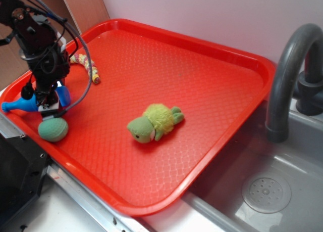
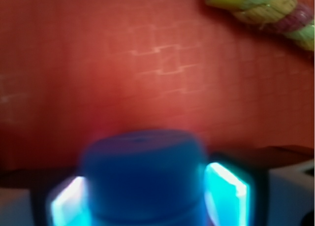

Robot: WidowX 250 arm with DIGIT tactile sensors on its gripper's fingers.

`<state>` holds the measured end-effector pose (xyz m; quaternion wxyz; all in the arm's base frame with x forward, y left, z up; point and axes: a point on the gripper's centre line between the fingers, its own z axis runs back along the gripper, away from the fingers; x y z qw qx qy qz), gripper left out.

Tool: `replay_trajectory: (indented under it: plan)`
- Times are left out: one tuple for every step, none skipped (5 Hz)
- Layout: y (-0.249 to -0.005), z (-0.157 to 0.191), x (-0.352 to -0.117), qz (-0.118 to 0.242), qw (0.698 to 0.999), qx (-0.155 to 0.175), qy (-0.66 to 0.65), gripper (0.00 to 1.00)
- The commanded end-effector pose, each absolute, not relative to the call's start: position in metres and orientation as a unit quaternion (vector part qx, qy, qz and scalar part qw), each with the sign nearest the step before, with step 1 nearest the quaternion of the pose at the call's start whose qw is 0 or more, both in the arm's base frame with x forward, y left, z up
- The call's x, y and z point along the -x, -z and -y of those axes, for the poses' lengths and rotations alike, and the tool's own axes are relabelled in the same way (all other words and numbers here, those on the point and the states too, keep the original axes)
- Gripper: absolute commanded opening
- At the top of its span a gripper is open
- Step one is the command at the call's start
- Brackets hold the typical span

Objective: Grab the blue bottle.

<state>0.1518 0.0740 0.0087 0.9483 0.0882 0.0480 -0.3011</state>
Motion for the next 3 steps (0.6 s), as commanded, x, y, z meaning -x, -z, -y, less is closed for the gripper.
replay_trajectory:
  plan:
    - [-0.043, -0.077, -0.162, -0.008, 0.962, -0.073, 0.262, 0.00]
    - [-0.094, -0.081, -0.179, 0.021, 0.980, -0.075, 0.184, 0.00]
    - [-0.145, -0.080, -0.190, 0.036, 0.990, -0.079, 0.108, 0.00]
